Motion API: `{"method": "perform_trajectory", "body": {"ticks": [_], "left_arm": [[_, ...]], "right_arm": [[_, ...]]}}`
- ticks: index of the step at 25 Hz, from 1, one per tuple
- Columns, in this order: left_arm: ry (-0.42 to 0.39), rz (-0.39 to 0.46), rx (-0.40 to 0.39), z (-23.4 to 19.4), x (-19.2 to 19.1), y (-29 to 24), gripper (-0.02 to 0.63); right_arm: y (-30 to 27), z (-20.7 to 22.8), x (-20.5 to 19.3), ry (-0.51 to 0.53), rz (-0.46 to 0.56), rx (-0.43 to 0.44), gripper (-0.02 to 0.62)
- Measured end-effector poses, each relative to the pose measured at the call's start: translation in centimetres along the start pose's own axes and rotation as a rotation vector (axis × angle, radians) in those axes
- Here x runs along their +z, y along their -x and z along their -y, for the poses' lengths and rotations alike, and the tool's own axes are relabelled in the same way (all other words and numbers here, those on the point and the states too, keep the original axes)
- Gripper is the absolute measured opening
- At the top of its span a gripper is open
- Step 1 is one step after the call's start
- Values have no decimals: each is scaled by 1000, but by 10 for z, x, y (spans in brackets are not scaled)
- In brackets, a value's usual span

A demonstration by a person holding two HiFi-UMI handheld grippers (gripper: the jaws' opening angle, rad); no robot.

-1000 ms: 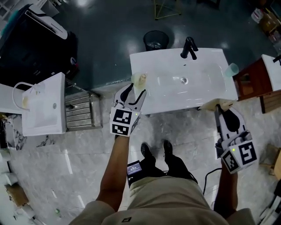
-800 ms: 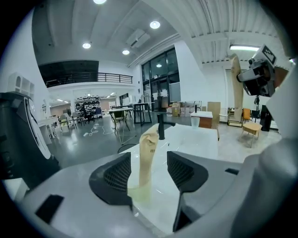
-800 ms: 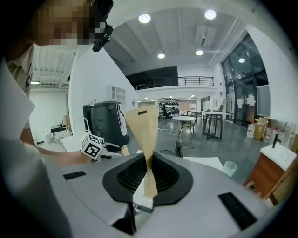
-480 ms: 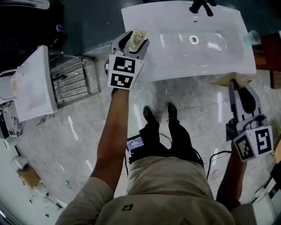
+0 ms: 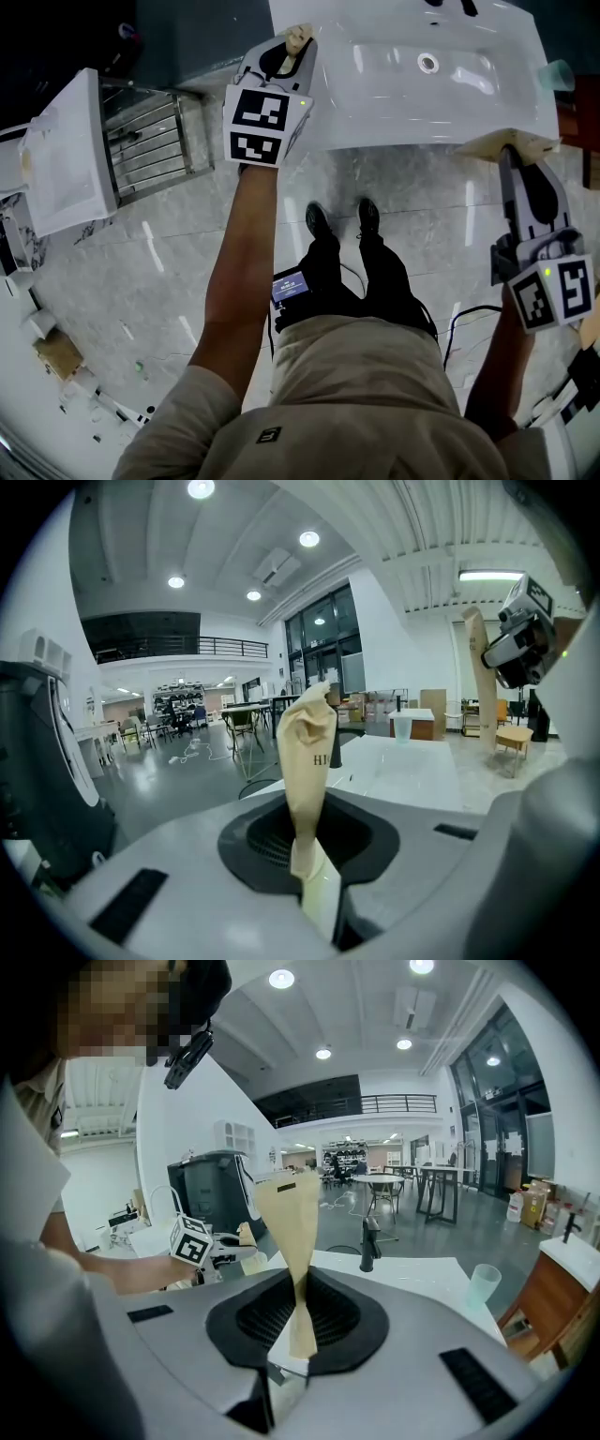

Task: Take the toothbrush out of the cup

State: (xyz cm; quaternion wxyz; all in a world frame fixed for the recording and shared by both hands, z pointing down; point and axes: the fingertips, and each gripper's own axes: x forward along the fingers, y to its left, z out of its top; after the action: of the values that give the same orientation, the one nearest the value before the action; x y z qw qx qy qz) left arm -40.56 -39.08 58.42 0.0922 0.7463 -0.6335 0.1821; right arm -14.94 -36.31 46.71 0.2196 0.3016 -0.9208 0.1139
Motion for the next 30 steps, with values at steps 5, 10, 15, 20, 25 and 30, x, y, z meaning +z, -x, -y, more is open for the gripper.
{"method": "perform_trajectory", "body": {"ticks": [5, 10, 15, 20, 25, 30], "left_arm": [[8, 52, -1, 6, 21, 13, 40], [24, 89, 2, -1, 40, 34, 40], [5, 134, 18, -1, 65, 64, 40], [-28, 176, 36, 3, 98, 103, 40], [-60, 218, 57, 5, 136, 150, 39], [-95, 268, 82, 10, 174, 197, 39]], "right_arm": [[8, -1, 7, 10, 14, 2, 37], [13, -11, 22, 25, 31, 3, 37], [25, -23, 36, 41, 73, 8, 35], [43, -35, 58, 56, 127, 20, 35], [66, -45, 86, 77, 182, 25, 35], [87, -54, 111, 97, 237, 38, 35]]}}
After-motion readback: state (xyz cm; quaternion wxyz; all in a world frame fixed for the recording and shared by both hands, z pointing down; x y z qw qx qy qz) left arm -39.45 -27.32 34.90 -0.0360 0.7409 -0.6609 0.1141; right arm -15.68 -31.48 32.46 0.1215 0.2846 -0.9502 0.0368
